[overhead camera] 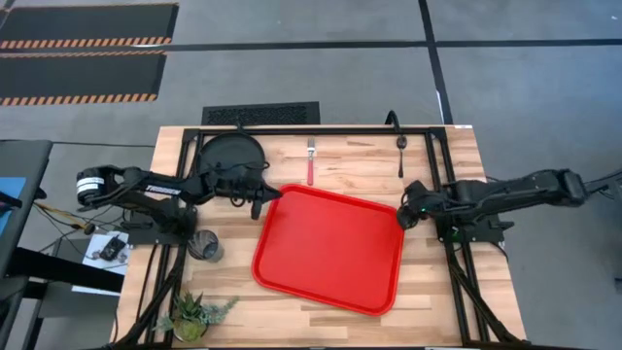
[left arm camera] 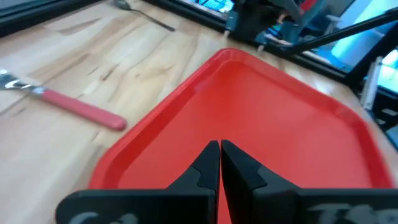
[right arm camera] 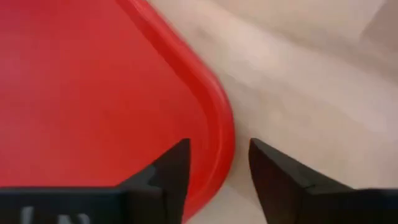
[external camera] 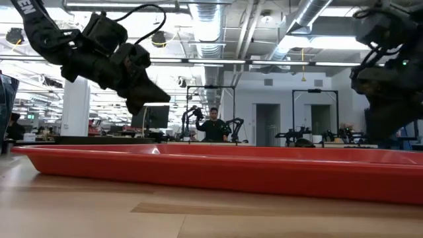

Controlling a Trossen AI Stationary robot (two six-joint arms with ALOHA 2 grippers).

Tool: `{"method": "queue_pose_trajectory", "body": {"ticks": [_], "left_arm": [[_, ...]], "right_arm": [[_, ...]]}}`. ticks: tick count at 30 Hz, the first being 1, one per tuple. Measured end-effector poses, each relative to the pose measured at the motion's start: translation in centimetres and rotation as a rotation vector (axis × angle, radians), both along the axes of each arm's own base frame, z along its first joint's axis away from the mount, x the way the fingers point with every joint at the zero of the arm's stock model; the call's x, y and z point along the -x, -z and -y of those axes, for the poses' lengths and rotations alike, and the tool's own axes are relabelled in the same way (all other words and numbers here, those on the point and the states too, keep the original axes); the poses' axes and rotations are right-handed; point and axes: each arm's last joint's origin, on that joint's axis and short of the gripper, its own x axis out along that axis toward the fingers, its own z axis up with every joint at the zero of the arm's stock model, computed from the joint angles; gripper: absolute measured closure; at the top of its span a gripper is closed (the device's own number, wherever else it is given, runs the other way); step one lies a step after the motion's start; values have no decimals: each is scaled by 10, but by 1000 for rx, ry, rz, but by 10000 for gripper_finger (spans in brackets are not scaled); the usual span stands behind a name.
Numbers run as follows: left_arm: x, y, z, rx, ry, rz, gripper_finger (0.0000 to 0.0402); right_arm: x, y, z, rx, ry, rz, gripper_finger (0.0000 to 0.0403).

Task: Pick and place plate/cup/fork/spoon on tray
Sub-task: Prepare the red serving tray to the center of the table

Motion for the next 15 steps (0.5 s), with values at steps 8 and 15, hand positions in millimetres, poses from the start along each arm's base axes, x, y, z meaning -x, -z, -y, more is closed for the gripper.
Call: {"method": "queue_pose_trajectory", "body": {"ticks": [8,15], "left_arm": [[7,3,-9,-14,-46,22,401],[8,2,-13,-13,-69,23,401]], "right_arm": [[-9,16,-3,-82,96,-126,200],[-19,21,-2,-114,80,-120,271]]}}
